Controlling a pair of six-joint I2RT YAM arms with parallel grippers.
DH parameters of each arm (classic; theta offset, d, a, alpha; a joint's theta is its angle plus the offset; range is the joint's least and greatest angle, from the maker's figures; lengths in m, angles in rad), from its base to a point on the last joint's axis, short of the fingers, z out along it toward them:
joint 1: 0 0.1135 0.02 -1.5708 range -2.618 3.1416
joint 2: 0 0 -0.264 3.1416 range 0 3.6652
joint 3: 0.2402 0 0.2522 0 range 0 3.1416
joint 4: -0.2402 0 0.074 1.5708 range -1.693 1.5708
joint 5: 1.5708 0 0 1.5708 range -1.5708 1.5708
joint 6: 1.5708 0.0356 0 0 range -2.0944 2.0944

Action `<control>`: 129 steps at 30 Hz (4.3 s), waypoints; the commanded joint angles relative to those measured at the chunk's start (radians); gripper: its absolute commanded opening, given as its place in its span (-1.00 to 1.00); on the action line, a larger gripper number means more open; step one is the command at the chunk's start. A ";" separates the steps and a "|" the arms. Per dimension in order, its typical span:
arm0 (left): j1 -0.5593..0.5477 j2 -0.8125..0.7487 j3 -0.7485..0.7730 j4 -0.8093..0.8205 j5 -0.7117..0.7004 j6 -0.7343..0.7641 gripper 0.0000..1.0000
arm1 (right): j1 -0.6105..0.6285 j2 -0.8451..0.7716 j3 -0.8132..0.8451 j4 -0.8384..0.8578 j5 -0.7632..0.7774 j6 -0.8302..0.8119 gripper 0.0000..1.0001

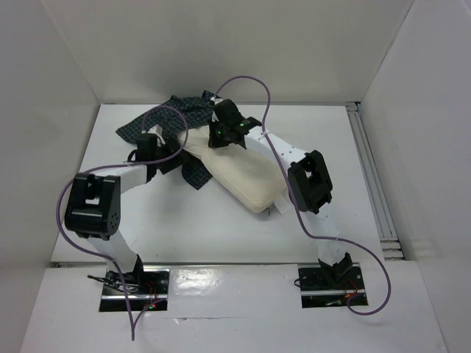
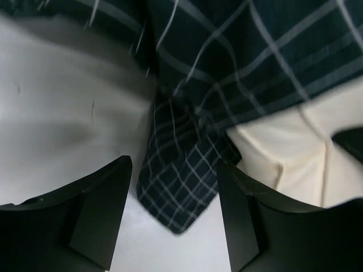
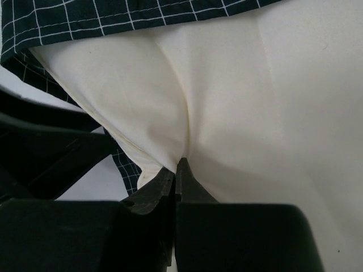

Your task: Put the pillow into the pillowcase

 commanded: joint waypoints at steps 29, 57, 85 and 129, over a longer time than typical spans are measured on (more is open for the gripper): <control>-0.033 -0.182 -0.086 0.389 0.598 -0.258 -1.00 | 0.052 0.034 0.127 0.019 0.114 -0.008 -1.00; -0.102 -0.381 0.373 -0.725 -0.151 0.265 0.26 | 0.052 -0.109 -0.324 0.249 -0.083 0.096 -0.77; -0.337 0.102 0.616 -0.934 -0.840 0.181 0.32 | -0.543 -0.792 -1.091 0.252 -0.297 0.260 0.52; -0.374 0.090 1.007 -0.977 -0.081 0.262 -1.00 | -0.325 -0.854 -0.881 0.364 -0.386 0.179 -1.00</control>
